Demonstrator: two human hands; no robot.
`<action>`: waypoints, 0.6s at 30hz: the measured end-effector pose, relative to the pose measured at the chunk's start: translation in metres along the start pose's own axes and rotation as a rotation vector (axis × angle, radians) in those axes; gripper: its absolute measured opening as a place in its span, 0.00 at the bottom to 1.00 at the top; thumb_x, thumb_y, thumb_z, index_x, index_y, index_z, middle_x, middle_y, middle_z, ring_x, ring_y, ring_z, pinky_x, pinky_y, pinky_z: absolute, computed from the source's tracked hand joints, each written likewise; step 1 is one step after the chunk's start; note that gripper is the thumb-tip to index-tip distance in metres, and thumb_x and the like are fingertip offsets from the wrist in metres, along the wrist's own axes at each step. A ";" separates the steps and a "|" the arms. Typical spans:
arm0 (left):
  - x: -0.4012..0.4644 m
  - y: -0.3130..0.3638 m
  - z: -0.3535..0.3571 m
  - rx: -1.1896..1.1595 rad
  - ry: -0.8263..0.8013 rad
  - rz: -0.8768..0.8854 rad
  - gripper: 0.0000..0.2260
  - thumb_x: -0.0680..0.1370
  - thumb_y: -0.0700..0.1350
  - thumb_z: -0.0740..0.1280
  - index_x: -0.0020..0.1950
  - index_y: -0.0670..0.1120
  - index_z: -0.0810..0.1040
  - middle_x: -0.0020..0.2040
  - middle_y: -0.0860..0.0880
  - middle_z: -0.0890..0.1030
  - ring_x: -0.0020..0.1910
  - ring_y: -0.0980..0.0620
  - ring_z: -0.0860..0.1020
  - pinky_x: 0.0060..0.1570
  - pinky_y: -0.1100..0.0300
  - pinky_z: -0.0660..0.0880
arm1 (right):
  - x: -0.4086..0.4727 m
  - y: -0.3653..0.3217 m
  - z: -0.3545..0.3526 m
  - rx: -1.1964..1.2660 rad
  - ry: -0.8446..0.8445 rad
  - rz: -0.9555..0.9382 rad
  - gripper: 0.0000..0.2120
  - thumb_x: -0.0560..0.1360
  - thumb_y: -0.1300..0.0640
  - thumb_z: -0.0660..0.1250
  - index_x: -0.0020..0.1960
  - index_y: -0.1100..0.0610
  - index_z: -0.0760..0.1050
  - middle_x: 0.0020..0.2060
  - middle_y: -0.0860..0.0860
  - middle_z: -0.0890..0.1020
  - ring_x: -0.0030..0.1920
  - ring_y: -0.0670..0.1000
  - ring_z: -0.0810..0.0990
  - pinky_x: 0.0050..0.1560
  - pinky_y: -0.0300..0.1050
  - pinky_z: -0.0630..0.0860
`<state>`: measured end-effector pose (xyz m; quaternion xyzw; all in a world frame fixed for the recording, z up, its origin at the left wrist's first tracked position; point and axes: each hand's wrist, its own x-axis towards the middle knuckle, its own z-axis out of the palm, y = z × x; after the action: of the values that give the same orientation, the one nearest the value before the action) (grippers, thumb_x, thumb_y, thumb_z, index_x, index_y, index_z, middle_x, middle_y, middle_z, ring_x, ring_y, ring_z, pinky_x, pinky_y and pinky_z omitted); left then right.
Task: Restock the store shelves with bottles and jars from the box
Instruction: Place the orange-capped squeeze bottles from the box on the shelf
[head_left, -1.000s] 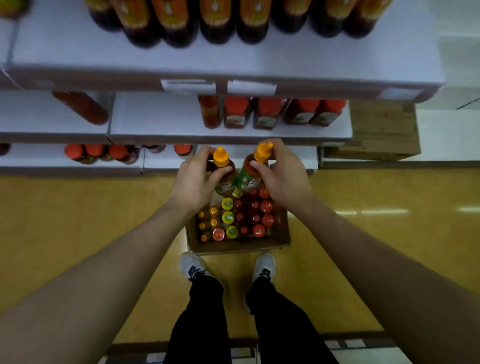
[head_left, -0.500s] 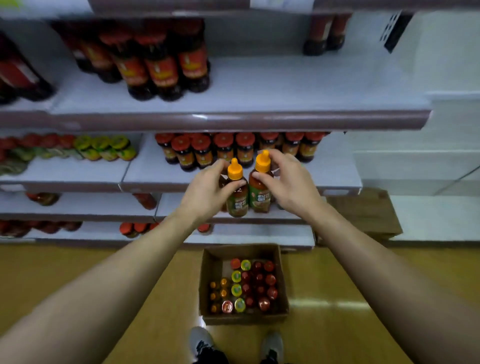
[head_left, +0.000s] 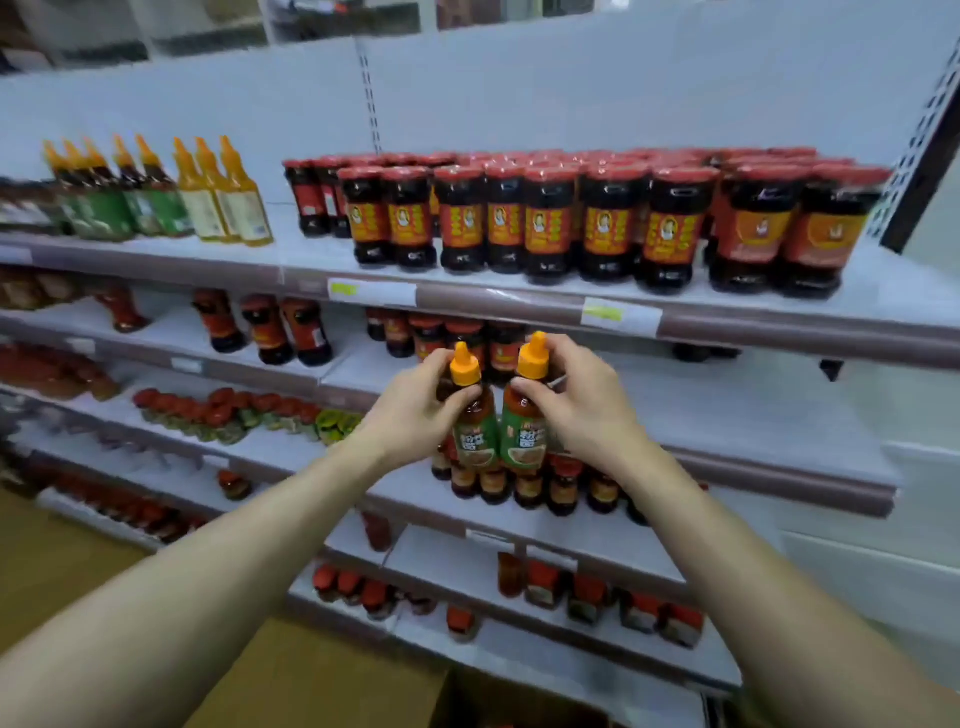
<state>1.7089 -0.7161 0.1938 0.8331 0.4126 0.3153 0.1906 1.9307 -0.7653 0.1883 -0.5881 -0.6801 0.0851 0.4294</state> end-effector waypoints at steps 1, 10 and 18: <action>0.000 0.001 -0.011 -0.010 0.009 -0.007 0.08 0.83 0.52 0.67 0.60 0.52 0.75 0.53 0.54 0.84 0.54 0.54 0.83 0.53 0.49 0.81 | 0.006 -0.006 0.001 0.016 -0.003 -0.023 0.16 0.78 0.41 0.70 0.62 0.43 0.75 0.50 0.46 0.81 0.51 0.50 0.81 0.53 0.55 0.80; 0.002 -0.003 -0.120 0.071 0.091 0.019 0.02 0.84 0.48 0.66 0.55 0.54 0.73 0.48 0.55 0.79 0.48 0.60 0.79 0.46 0.59 0.75 | 0.060 -0.092 0.017 0.058 -0.060 -0.160 0.14 0.78 0.39 0.71 0.59 0.46 0.77 0.47 0.44 0.82 0.50 0.50 0.82 0.51 0.57 0.81; -0.014 -0.047 -0.219 0.081 0.113 0.047 0.05 0.83 0.53 0.66 0.55 0.53 0.74 0.49 0.56 0.81 0.48 0.63 0.80 0.43 0.68 0.75 | 0.100 -0.189 0.062 0.054 -0.033 -0.205 0.13 0.78 0.43 0.73 0.58 0.50 0.80 0.46 0.45 0.84 0.48 0.46 0.82 0.51 0.55 0.82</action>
<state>1.5263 -0.6869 0.3210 0.8305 0.4154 0.3493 0.1255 1.7574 -0.7095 0.3156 -0.5023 -0.7410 0.0687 0.4402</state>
